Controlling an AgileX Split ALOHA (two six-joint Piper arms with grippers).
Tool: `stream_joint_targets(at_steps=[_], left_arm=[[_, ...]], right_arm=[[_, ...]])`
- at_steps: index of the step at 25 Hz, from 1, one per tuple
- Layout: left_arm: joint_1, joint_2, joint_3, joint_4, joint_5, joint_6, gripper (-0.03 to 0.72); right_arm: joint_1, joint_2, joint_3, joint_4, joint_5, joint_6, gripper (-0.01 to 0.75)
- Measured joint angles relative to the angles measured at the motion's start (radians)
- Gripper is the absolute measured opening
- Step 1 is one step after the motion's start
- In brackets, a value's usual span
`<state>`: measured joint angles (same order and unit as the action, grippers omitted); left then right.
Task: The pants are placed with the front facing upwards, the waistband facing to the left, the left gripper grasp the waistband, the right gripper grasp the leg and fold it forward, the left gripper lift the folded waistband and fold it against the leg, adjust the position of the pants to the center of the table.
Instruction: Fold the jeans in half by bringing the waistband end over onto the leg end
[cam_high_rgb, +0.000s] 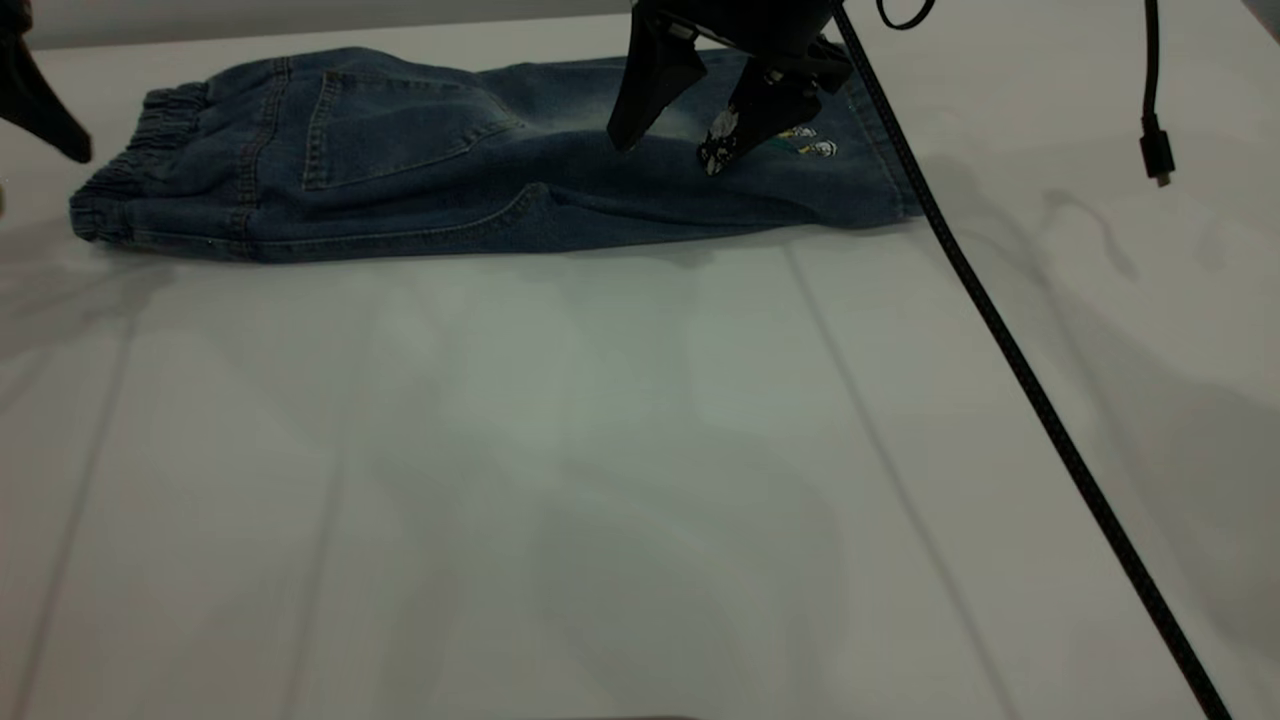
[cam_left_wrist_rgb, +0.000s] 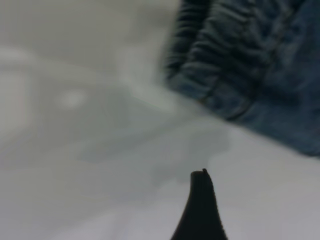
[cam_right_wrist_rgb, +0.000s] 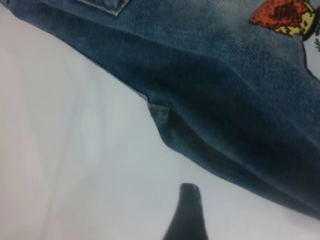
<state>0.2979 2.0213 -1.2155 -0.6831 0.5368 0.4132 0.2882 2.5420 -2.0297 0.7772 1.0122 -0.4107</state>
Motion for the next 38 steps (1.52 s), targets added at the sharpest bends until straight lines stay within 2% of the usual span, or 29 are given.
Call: stream_joint_targets(at_steps=[2,5,14,21,32,35,38], left_arm=[[0.022,0.025,0.000,-0.161,0.012,0.107,0.517],[0.041,0.062,-0.002,-0.294,0.014,0.208,0.517],[0.043,0.159,-0.002,-0.364,-0.019,0.225,0.523],[0.043,0.215,-0.010,-0.474,-0.062,0.270,0.525],[0.042,0.278,-0.012,-0.845,-0.067,0.520,0.524],[0.042,0.293,-0.019,-0.885,-0.055,0.533,0.507],[0.042,0.305,-0.021,-0.900,-0.049,0.521,0.443]], right_arm=[[0.000,0.000,0.000,0.000,0.002,0.000,0.530],[0.000,0.000,0.000,0.000,0.003,0.001,0.530],[0.000,0.000,0.000,-0.001,0.007,0.001,0.530],[0.000,0.000,-0.001,-0.001,0.007,0.001,0.530],[0.000,0.000,-0.001,-0.001,0.004,0.001,0.530],[0.000,0.000,-0.001,-0.001,0.002,0.001,0.530],[0.000,0.000,-0.001,-0.001,-0.003,0.001,0.530]])
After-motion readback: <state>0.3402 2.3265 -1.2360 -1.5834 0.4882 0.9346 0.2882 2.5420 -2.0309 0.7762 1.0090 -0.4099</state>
